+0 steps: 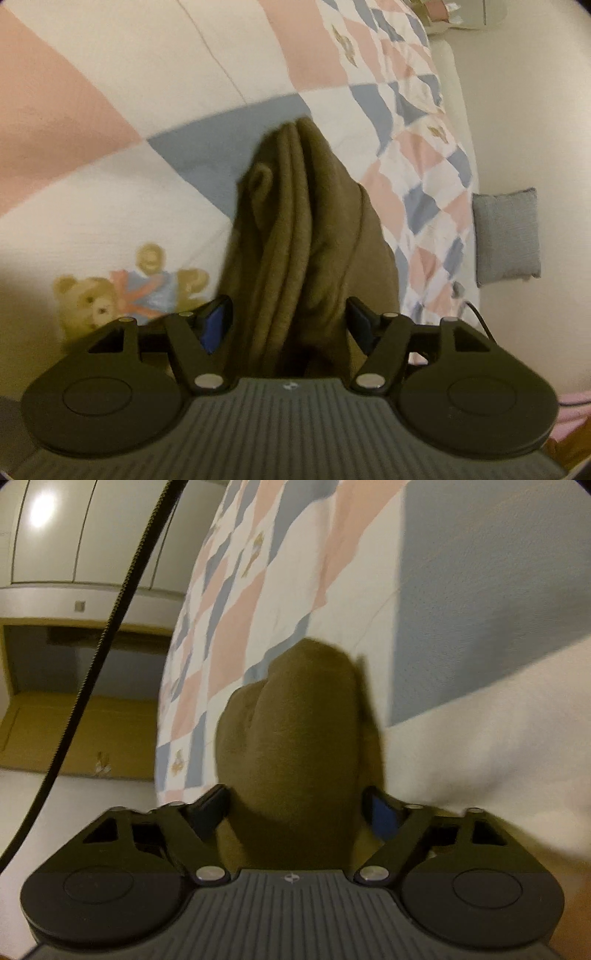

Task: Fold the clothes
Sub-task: 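Grasp the folded olive-brown shirt with the left gripper while the right gripper grasps it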

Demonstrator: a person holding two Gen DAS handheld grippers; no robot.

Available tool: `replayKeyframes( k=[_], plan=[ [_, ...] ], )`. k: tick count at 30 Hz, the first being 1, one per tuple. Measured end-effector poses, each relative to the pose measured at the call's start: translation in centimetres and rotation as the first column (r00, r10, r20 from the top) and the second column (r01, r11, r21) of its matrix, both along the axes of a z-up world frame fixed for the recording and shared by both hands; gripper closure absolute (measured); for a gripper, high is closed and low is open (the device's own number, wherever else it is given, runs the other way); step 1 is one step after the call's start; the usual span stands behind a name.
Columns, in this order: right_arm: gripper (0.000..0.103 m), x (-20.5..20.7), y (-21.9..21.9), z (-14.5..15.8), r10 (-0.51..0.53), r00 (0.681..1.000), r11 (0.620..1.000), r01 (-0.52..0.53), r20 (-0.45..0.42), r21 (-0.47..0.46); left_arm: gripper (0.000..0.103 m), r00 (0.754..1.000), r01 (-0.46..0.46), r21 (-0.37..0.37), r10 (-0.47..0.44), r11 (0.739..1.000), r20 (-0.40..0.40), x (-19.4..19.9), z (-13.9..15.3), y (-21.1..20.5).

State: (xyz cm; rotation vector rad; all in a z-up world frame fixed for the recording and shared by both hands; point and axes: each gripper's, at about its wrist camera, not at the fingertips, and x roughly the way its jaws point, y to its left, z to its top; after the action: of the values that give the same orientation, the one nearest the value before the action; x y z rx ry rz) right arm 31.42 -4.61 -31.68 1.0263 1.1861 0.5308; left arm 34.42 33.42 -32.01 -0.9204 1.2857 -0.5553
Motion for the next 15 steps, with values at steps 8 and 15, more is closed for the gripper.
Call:
replayKeyframes(
  k=[8, 15],
  plan=[
    [0.055, 0.6, 1.0, -0.7, 0.032, 0.999, 0.999, -0.032, 0.005, -0.013, 0.078, 1.000, -0.014, -0.003, 0.014, 1.000, 0.027, -0.5, 0.0, -0.6],
    [0.057, -0.2, 1.4, 3.3, 0.077, 0.994, 0.997, -0.076, 0.075, -0.009, 0.080, 0.986, -0.103, 0.042, 0.097, 0.994, 0.138, -4.6, 5.3, -0.9]
  ],
)
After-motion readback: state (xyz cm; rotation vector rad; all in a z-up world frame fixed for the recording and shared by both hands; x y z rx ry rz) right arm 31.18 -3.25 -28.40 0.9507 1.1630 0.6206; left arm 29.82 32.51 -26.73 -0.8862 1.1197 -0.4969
